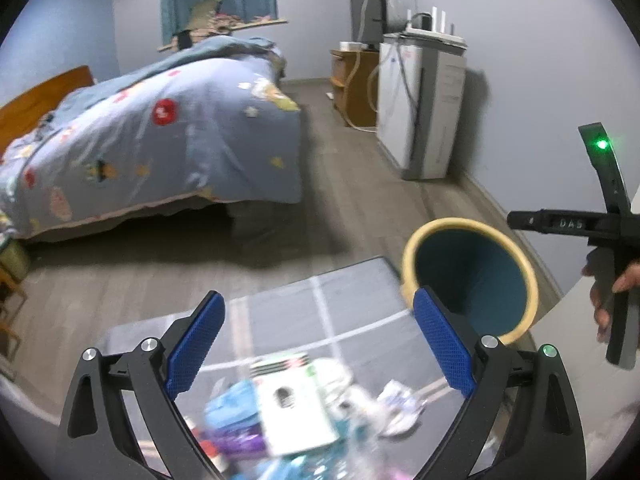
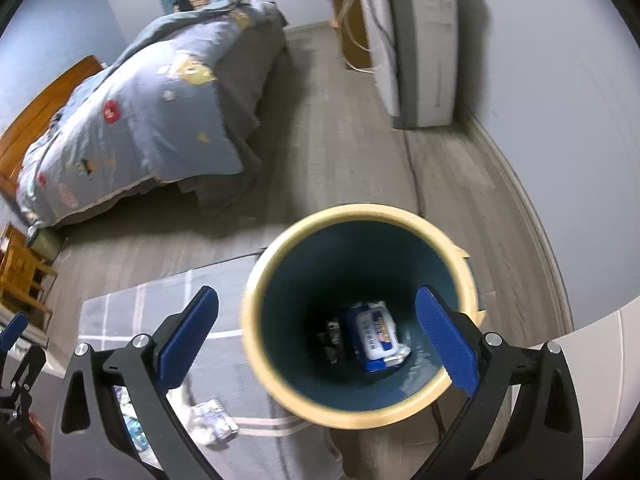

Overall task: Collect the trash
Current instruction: 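Move both tools back over the remaining trash on the cushion, then grasp the red floral paper cup with the left gripper while the right gripper grasps the clear plastic bag, then carry both items over the bin and release them inside, then move both tools back over the cushion toward the medicine box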

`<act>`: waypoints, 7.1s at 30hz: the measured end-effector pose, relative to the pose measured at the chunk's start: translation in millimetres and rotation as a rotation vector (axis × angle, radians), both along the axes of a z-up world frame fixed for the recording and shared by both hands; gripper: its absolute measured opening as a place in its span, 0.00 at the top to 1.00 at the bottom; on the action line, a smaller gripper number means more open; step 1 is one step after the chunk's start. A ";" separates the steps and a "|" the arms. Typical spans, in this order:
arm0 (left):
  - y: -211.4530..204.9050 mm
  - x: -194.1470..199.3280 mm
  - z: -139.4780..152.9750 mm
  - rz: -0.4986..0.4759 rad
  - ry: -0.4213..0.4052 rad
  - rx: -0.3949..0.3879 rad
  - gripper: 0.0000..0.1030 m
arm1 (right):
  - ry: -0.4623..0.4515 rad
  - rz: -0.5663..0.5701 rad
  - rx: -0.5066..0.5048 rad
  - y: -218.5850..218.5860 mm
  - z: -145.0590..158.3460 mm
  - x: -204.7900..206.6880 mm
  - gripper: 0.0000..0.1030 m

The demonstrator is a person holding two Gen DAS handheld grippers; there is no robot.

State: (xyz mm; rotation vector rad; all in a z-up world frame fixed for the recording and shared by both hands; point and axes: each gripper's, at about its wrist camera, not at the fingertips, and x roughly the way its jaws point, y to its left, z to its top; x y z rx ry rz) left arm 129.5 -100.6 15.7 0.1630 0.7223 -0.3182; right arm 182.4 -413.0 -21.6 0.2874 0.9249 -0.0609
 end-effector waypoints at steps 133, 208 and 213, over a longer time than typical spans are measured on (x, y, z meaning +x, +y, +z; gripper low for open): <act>126.9 -47.5 -52.6 0.135 0.097 -0.033 0.89 | -0.022 0.321 0.084 176.1 13.5 -48.3 0.76; -56.2 2.6 -32.0 -0.207 0.074 0.015 0.17 | 0.118 -0.131 -0.184 -25.7 -52.8 17.2 0.06; 0.3 -9.7 -6.3 -0.116 0.029 0.022 0.14 | 0.085 -0.091 -0.212 1.9 -34.5 4.9 0.06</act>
